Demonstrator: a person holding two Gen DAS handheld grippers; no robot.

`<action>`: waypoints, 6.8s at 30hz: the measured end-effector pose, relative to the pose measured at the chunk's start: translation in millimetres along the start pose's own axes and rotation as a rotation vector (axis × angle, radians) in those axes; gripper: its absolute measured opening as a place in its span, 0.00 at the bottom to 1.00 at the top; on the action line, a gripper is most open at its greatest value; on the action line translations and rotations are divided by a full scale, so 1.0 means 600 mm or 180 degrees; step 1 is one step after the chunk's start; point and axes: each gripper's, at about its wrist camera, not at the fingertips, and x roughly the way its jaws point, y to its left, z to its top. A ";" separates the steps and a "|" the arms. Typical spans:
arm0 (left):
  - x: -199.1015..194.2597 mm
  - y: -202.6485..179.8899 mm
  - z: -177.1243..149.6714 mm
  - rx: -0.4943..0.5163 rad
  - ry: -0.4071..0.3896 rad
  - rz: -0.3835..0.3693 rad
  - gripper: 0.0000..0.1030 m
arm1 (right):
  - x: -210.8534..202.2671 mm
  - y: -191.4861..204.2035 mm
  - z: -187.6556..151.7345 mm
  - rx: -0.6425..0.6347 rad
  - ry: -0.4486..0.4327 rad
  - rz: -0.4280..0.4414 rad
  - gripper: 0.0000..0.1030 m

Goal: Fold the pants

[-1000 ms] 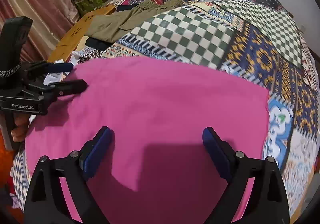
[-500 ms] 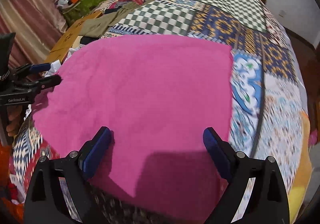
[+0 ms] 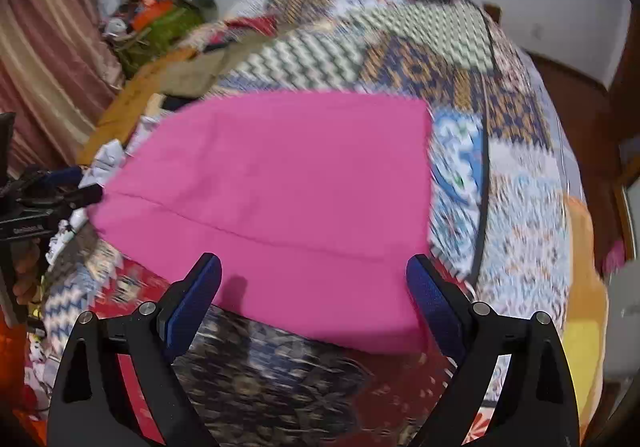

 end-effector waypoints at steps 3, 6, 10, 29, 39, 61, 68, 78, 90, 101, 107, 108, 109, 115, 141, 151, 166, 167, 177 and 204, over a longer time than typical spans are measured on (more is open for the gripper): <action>-0.009 0.024 -0.005 -0.0355 0.0059 -0.0257 0.91 | -0.004 0.026 0.013 -0.0053 -0.0141 0.0102 0.90; -0.012 0.036 -0.015 -0.0595 0.0133 -0.0498 0.91 | 0.014 0.052 0.023 -0.0082 -0.0178 0.0185 0.90; -0.008 0.034 -0.030 -0.0720 0.0261 -0.0681 0.91 | 0.077 0.073 0.018 -0.0116 0.0122 0.0163 0.90; 0.045 -0.001 -0.033 -0.1317 0.0652 -0.1670 0.91 | 0.084 0.080 -0.001 -0.0233 0.0121 0.0230 0.92; 0.061 -0.014 -0.008 -0.1393 0.0390 -0.0997 0.31 | 0.083 0.078 -0.002 -0.0229 0.0121 0.0257 0.92; -0.042 0.000 0.031 -0.0198 -0.0473 0.0384 0.21 | 0.059 -0.010 -0.029 0.0222 0.0087 0.0079 0.92; -0.086 -0.078 0.067 0.0154 -0.0833 0.0309 0.20 | 0.060 -0.006 -0.030 0.0186 0.0092 0.0088 0.92; -0.080 -0.191 0.116 0.0451 -0.0774 -0.0258 0.17 | 0.061 -0.008 -0.031 0.0212 0.0075 0.0137 0.92; -0.002 -0.240 0.122 0.0446 -0.0130 -0.0857 0.16 | 0.062 -0.013 -0.030 0.0214 0.0060 0.0212 0.92; -0.023 -0.227 0.126 0.0489 -0.0128 -0.0922 0.70 | 0.061 -0.017 -0.032 0.0252 0.0026 0.0272 0.92; 0.000 -0.182 0.178 0.0388 -0.0274 -0.0460 0.75 | 0.061 -0.017 -0.032 0.0264 0.0017 0.0283 0.92; 0.014 -0.175 0.191 0.0403 -0.0269 -0.0339 0.75 | 0.061 -0.018 -0.032 0.0271 0.0011 0.0287 0.92; 0.026 -0.169 0.201 0.0412 -0.0253 -0.0268 0.75 | 0.061 -0.018 -0.032 0.0279 0.0006 0.0291 0.92; 0.141 -0.130 0.268 0.0358 0.0027 0.0061 0.75 | 0.059 -0.020 -0.032 0.0291 0.0004 0.0289 0.92; 0.160 -0.043 0.124 0.0574 0.0409 0.0476 0.96 | -0.030 -0.043 -0.032 0.0464 -0.0310 -0.0195 0.91; 0.063 -0.042 0.029 0.0579 0.0229 0.0172 0.96 | -0.032 -0.011 -0.027 0.0424 -0.0411 -0.0013 0.91; 0.076 -0.012 0.001 0.0396 0.0188 0.0258 0.85 | 0.046 -0.017 -0.024 0.0279 -0.0070 0.0089 0.43; 0.076 -0.010 0.000 0.0409 0.0199 0.0310 0.85 | 0.045 -0.016 -0.024 0.0270 -0.0072 0.0091 0.43; 0.019 0.006 0.046 0.0297 -0.0033 0.0262 0.81 | 0.013 -0.010 -0.012 0.0170 -0.0121 -0.0054 0.43; 0.147 -0.122 0.126 0.0732 0.0049 -0.0066 0.52 | 0.119 -0.070 0.055 0.0195 0.0052 0.0089 0.39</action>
